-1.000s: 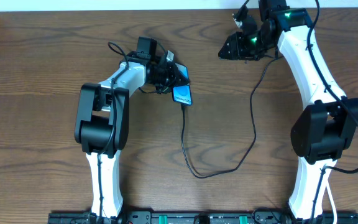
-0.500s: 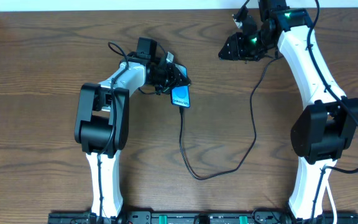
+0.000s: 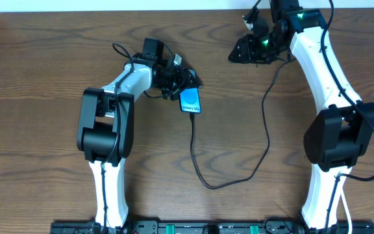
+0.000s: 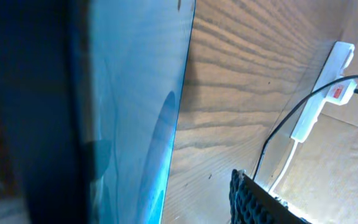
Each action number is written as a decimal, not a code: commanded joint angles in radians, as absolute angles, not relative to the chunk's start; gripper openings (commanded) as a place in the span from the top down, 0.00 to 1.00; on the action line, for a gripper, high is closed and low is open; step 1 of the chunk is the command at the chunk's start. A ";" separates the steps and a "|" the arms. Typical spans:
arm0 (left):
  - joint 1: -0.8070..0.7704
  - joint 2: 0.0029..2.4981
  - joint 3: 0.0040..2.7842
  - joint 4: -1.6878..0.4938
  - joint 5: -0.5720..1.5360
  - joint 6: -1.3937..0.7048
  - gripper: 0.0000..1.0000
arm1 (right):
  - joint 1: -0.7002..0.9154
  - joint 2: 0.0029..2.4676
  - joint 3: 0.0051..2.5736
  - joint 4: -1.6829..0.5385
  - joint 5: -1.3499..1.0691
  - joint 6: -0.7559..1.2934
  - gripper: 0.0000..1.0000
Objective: Plug charger to phone and switch on socket
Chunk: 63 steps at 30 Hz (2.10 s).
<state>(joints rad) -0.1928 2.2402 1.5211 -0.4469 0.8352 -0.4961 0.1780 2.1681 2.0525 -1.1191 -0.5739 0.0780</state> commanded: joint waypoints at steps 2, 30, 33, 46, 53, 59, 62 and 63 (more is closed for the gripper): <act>-0.189 2.251 1.508 -0.479 0.697 -0.487 0.46 | 0.185 2.149 2.073 -1.122 -0.574 0.060 0.55; -0.099 2.249 1.509 -0.569 0.529 -0.392 0.39 | 0.185 2.149 2.073 -1.155 -0.558 0.043 0.55; -0.074 2.238 1.512 -0.579 0.529 -0.351 0.39 | 0.184 2.149 2.073 -1.157 -0.558 0.043 0.57; -0.042 1.886 1.555 -0.720 0.271 -0.219 0.35 | 0.092 2.131 2.073 -1.194 -0.559 0.035 0.65; -0.042 1.690 1.555 -0.705 0.271 -0.218 0.31 | -0.026 2.043 2.073 -1.213 -0.548 0.010 0.69; -0.042 1.637 1.555 -0.711 0.271 -0.218 0.23 | -0.210 1.982 2.073 -1.250 -0.553 -0.002 0.68; -0.042 1.639 1.554 -0.711 0.271 -0.218 0.11 | -0.315 1.982 2.071 -1.269 -0.550 -0.023 0.67; -0.042 1.639 1.554 -0.711 0.271 -0.218 0.10 | -0.344 1.982 2.065 -1.272 -0.548 -0.035 0.67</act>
<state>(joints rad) -0.0437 1.6390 1.5505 -0.7078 0.2817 -0.2256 -0.2554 1.9850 2.0624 -1.2568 -0.5495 0.0124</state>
